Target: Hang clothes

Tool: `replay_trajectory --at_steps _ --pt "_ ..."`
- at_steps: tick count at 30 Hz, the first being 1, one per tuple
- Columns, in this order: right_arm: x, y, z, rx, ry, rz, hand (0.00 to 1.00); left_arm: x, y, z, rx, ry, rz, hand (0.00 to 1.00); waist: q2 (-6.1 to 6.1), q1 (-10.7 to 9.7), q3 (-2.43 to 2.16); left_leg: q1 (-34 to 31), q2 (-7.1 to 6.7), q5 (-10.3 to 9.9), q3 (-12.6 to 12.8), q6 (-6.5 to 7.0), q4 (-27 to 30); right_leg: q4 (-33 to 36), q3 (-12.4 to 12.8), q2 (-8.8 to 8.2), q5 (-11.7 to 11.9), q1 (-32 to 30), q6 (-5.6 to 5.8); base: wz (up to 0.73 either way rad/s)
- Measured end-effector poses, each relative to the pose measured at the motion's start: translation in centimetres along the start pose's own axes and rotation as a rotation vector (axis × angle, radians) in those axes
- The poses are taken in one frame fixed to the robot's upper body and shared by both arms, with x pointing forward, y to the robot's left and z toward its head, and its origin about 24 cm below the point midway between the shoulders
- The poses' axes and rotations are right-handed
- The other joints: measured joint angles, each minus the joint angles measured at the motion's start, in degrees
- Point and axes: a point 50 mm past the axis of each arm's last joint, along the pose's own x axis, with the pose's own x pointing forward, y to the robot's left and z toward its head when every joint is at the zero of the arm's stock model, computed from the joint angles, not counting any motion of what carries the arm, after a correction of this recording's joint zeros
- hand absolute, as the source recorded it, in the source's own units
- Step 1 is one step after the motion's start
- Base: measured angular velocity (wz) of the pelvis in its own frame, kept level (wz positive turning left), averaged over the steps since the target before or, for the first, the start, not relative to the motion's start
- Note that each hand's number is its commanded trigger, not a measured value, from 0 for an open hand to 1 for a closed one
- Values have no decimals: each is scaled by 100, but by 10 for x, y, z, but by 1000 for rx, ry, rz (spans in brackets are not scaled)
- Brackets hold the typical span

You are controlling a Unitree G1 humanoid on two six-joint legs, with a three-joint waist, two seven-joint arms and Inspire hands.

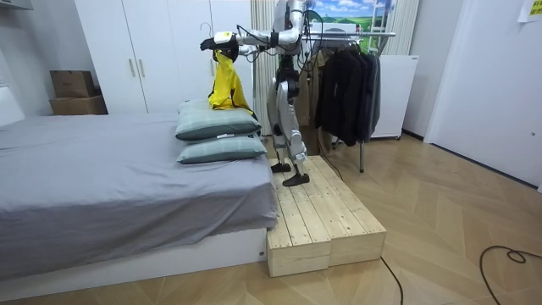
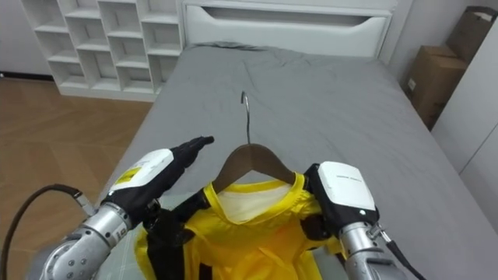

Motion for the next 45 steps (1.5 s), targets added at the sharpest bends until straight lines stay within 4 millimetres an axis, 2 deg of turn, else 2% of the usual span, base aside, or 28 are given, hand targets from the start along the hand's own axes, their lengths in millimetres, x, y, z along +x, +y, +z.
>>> replay_trajectory --at_steps 9,14,16,20,28,31,36,41,45 --pt "0 -8 -7 35 27 -46 100 -4 8 -8 -72 23 42 0 -3 25 -3 -3 1 0 18 0 3 1 -20 -10 0 2 0 0" --pt "0 -16 -18 46 71 -104 100 -11 16 -20 -154 67 111 0 41 27 -41 -1 1 0 5 0 3 7 -28 -13 0 4 0 0" --pt "-2 -19 -25 50 100 -128 100 -18 18 -26 -164 94 149 0 71 24 -60 15 4 0 -4 0 6 17 -21 -12 0 5 0 0" --pt "-9 -21 -39 67 159 -152 100 -26 22 -35 -264 120 209 0 76 53 -67 34 5 0 -7 0 7 82 -2 -12 -12 -4 -9 -1" --pt "-29 -26 -68 95 291 -204 100 -56 35 -67 -418 235 400 0 100 37 -83 97 3 -1 15 -1 -15 122 12 -12 -18 9 -9 0" --pt "-31 -28 -71 93 303 -219 100 -68 30 -78 -461 290 425 0 130 35 -100 119 1 -1 7 -2 -29 188 9 -21 -34 7 -15 0" --pt "-34 -32 -77 92 332 -254 100 -85 21 -90 -497 357 426 0 130 38 -98 115 1 -6 -8 -8 -43 205 9 -13 -36 -9 -15 0" --pt "-34 -35 -79 86 344 -265 100 -89 19 -95 -508 380 434 0 144 58 -91 121 -6 -6 -8 -9 -45 281 20 -22 -70 -35 -17 0" --pt "-37 -41 -76 68 326 -294 100 -97 8 -106 -522 453 431 0 156 52 -87 133 -7 -9 -2 -14 -70 274 17 -4 -79 -33 -30 0"
